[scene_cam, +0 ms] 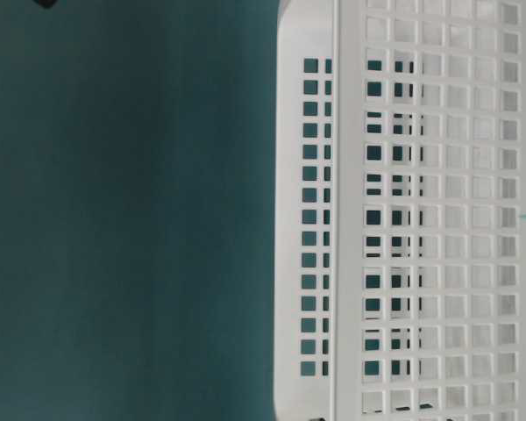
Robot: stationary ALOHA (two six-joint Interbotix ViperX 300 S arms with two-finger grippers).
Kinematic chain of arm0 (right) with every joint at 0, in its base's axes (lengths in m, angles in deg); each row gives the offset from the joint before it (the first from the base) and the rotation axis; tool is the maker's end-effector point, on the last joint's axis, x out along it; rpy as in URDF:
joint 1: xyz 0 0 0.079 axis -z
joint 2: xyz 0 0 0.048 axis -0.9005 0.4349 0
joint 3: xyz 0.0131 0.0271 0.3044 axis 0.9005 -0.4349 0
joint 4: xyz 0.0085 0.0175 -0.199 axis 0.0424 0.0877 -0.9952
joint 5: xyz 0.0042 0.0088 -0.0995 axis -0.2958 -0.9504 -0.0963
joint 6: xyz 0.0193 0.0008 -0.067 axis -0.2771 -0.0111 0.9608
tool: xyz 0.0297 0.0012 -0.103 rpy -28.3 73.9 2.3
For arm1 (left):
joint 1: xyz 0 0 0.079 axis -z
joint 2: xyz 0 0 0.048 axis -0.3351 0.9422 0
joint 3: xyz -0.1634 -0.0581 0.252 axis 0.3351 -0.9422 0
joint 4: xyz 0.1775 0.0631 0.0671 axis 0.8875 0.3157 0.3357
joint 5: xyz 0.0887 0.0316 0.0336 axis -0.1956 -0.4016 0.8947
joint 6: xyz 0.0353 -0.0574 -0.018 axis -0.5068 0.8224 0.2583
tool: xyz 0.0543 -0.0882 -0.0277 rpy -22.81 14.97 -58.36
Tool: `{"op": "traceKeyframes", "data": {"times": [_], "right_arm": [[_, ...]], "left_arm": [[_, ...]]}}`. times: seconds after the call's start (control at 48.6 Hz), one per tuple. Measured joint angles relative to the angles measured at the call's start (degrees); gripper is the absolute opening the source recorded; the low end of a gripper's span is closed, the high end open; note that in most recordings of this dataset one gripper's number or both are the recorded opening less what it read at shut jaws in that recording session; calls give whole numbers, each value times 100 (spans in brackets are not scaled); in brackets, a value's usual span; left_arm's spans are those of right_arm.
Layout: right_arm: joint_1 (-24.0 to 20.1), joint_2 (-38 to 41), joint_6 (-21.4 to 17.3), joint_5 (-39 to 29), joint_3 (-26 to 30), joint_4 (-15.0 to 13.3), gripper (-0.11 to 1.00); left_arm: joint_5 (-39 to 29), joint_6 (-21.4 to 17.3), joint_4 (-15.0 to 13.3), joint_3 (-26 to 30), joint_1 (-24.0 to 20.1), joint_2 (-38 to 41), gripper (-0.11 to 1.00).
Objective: Lift the white basket with both hands.
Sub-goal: 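Move left and right grippers inward to the basket's short side rims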
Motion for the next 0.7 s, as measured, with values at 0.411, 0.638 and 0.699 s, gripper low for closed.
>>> {"op": "traceKeyframes", "data": {"times": [0.411,0.638,0.699], "right_arm": [[-35,976,-325,18,659,9,91],[-35,1195,-404,26,703,-18,91],[-35,1195,-501,44,642,-26,91]], "left_arm": [[-158,105,0,457,-158,1125,85],[-167,79,9,422,-246,1459,85],[-149,0,9,413,-334,1521,85]]}}
